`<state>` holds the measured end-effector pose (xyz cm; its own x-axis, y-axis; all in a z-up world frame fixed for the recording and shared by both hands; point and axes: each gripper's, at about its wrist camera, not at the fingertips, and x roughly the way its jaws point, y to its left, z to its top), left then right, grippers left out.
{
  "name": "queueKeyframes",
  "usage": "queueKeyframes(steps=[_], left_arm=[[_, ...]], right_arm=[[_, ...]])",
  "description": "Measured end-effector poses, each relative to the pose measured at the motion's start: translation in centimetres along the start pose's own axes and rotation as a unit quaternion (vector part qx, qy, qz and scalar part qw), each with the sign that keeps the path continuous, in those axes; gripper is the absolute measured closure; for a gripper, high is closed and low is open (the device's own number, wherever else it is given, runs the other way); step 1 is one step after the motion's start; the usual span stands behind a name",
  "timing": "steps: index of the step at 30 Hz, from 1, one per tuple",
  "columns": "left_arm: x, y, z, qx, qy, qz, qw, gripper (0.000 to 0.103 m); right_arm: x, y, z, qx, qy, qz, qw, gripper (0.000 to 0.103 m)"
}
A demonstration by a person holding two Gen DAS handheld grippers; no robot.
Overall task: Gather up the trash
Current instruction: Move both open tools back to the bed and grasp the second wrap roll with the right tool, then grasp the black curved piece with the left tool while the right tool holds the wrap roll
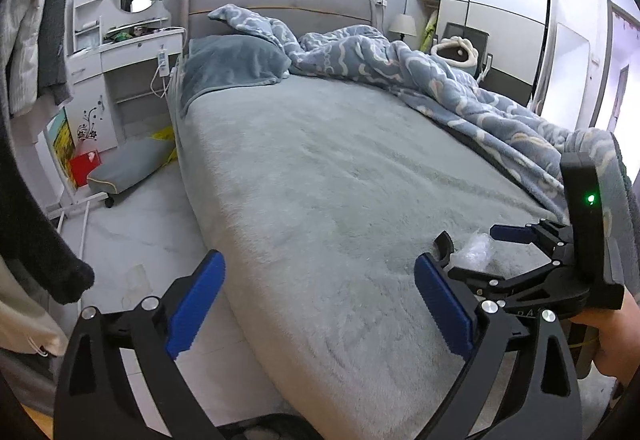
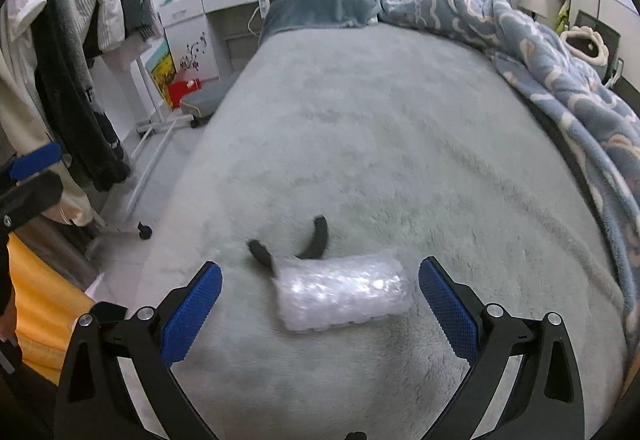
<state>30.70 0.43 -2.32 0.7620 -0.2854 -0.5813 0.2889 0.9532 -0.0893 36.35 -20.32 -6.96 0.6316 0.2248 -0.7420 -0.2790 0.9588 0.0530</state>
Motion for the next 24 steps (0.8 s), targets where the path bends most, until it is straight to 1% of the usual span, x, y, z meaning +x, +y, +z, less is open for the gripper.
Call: queueKeyframes(steps=[2,5,8,15,16,18,20,22,24], left_arm=[[0.7,0.0,0.2,-0.007,0.004,-0.006,0.9999,0.006],[1.7,0.0,0.4,-0.015,0.009,-0.015,0.9997,0.006],[2.4,-0.3,0.6,-0.016,0.008,-0.022,0.9996,0.006],[4.2,-1.2,0.8,-0.023,0.016,-0.041,0.9988,0.006],[4.4,-1.4,0.8,-0.022,0.017,-0.042,0.9987,0.006],[4.9,-1.7,0.8,-0.022,0.019,-0.046,0.9985,0.006],[5.4,-1.9,0.8,-0.022,0.021,-0.049,0.9983,0.006],[5.8,-2.3,0.8,-0.019,0.023,-0.054,0.9981,0.006],[6.3,-2.8,0.8,-0.005,0.024,-0.057,0.9981,0.006]], right_arm=[[0.5,-0.5,-0.1,0.005,0.008,0.001,1.000,0.003],[1.3,-1.2,-0.3,0.022,0.025,0.023,0.999,0.003],[1.6,-1.0,-0.5,0.017,0.039,0.029,0.999,0.003],[1.5,-1.4,-0.6,0.010,0.040,0.044,0.998,0.004],[1.5,-1.4,-0.6,0.007,0.042,0.046,0.998,0.005],[1.7,-1.6,-0.7,0.000,0.047,0.046,0.998,0.012],[1.7,-1.9,-0.7,-0.002,0.046,0.041,0.998,0.027],[1.6,-2.3,-0.8,-0.001,0.044,0.041,0.998,0.034],[1.4,-2.7,-0.7,0.002,0.042,0.047,0.998,0.036]])
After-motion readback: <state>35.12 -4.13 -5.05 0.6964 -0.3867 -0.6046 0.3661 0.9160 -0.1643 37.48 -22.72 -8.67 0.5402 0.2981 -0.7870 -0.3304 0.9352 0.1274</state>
